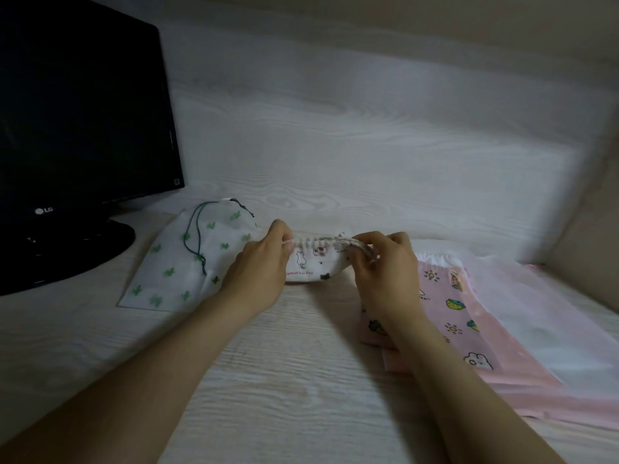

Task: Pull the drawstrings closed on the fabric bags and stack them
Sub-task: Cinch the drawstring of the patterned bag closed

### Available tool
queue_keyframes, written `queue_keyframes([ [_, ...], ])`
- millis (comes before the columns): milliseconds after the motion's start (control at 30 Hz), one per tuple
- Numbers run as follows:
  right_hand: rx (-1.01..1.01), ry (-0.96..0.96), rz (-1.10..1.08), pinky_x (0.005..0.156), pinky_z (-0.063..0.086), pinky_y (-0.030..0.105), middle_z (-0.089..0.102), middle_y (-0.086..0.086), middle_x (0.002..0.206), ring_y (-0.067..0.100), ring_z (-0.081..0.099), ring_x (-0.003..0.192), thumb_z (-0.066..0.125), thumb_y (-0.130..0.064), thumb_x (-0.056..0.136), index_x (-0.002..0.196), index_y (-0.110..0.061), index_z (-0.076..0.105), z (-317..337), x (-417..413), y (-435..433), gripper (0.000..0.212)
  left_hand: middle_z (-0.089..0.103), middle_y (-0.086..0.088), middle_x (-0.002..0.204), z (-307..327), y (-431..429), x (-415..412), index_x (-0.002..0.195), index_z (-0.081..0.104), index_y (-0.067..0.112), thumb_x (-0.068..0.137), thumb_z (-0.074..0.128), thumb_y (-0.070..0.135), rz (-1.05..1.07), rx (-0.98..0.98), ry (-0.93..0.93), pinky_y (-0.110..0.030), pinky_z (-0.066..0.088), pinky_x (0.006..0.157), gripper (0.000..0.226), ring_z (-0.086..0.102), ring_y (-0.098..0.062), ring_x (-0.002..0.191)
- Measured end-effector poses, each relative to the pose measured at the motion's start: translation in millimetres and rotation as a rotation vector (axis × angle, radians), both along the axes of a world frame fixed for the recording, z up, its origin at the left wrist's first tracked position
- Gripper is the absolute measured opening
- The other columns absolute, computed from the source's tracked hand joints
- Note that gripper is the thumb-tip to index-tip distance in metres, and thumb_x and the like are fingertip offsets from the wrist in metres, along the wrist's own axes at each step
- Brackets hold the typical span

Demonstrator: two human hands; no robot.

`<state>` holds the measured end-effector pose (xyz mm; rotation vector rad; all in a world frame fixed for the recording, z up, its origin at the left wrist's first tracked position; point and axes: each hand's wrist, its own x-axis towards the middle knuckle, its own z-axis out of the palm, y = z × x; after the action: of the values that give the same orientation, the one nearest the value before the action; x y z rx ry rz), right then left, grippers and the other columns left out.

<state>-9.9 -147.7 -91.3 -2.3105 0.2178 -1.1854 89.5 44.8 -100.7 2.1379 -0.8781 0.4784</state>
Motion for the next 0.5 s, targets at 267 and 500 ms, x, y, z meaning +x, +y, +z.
queue_keyframes([
  [267,0.392,0.108,0.174,0.056,0.041,0.025,0.065,-0.007,0.074,0.013,0.055,0.056,0.057,-0.025,0.101,0.104,-0.022,0.065,1.0,2.2,3.3,0.009,0.065,-0.007,0.111,3.3,-3.8,-4.2,0.138,0.052,0.011,0.107,0.042,0.0,0.011,-0.065,0.059,-0.039,0.054,0.078,0.035,0.064,-0.024,0.096],
  [500,0.804,0.008,0.369,0.044,0.024,0.02,0.04,-0.006,0.05,0.013,0.029,0.043,0.047,-0.013,0.105,0.094,-0.01,0.063,18.8,-7.5,15.5,0.019,0.076,0.005,0.088,5.5,3.8,4.8,0.099,0.078,0.025,0.105,0.063,0.03,0.19,-0.223,0.038,-0.04,0.059,0.074,0.017,0.07,-0.02,0.083],
])
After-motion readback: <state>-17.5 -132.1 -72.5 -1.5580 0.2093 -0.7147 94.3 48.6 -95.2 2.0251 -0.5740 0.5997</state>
